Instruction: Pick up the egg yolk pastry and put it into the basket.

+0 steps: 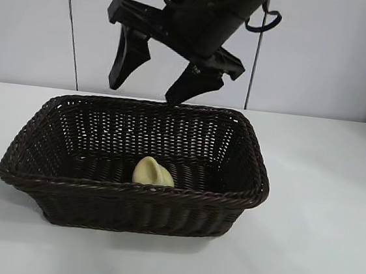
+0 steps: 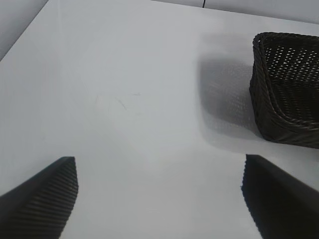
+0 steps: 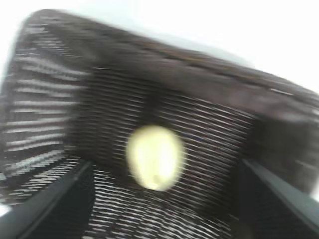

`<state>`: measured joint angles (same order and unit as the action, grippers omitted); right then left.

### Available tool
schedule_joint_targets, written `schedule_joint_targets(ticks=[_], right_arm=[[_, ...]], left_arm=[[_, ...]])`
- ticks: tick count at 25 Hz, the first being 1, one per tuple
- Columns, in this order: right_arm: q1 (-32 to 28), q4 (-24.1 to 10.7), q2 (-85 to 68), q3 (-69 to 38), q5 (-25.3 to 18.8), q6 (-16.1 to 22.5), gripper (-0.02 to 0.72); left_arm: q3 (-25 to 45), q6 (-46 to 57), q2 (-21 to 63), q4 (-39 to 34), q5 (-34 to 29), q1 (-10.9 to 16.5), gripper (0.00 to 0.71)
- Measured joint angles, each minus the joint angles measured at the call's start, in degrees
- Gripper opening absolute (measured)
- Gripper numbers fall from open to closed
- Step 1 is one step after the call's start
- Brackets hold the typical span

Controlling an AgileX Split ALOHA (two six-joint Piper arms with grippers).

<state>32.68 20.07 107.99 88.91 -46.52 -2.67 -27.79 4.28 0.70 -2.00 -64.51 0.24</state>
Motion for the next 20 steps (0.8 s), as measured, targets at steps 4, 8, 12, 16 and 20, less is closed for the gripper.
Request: schedule_joint_targets(ticks=[4,8,12,16,20], right_arm=[[-2.6,-7.1,0.0,2.8,-4.7,5.6,0.570],[-7.4,-11.2,0.0,3.2,-10.4,7.7,0.570],[-12.1,-16.0,0.0,3.2,-16.0,8.0,0.570],[-16.8,-20.1,0.0,3.2,-19.1,8.0,0.570],[-21.4,-25.3,0.0,3.2,-21.8,8.0,0.570]], left_arm=[[0.0,0.0,0.0,0.0,0.0,0.0,0.648],[0.0,0.0,0.0,0.0,0.0,0.0,0.648],[0.0,0.0,0.0,0.0,0.0,0.0,0.648],[0.0,0.0,0.0,0.0,0.0,0.0,0.648],[0.0,0.0,0.0,0.0,0.0,0.0,0.648]])
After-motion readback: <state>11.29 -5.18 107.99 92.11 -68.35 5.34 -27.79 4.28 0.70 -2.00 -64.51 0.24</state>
